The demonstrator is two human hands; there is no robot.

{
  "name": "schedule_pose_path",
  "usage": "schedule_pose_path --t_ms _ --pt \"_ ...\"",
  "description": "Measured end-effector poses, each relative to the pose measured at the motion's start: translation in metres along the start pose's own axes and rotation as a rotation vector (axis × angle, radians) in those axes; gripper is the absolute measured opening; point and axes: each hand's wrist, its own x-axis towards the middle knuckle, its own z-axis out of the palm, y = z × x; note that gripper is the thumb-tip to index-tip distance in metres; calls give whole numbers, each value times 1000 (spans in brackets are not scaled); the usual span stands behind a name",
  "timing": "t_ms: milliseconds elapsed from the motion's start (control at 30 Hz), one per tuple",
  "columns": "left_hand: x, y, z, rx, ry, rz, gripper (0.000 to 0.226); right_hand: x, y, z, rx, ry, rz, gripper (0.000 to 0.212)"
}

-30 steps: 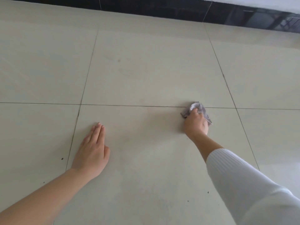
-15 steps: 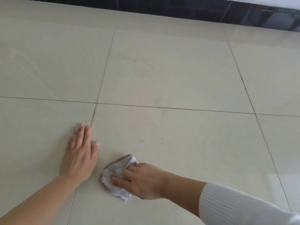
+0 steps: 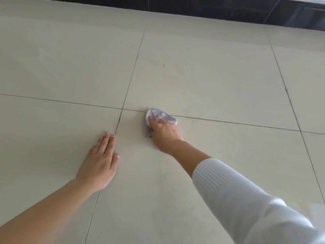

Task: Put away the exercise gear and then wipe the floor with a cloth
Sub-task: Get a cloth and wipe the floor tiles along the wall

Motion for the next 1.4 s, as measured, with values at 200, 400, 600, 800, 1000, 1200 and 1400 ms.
schedule_pose_path --t_ms 200,400,600,800,1000,1200,1400 --pt "-13 0 -4 -67 -3 -14 79 -46 -31 28 -169 -96 -602 51" --pt "-15 23 -21 116 -194 -91 66 -38 101 -23 -136 27 60 56" --pt "13 75 -26 203 -243 61 69 -126 224 -62 -195 95 670 56" --pt "33 91 -37 267 -301 170 69 -166 186 -22 44 257 761 55" --pt "25 75 -37 234 -266 233 66 -168 9 53 -25 64 -184 55" --pt "5 34 -41 204 -267 211 63 -139 -15 61 -117 -7 -761 46" --pt "-14 -58 -57 271 -305 50 65 -69 70 8 -96 275 173 54"
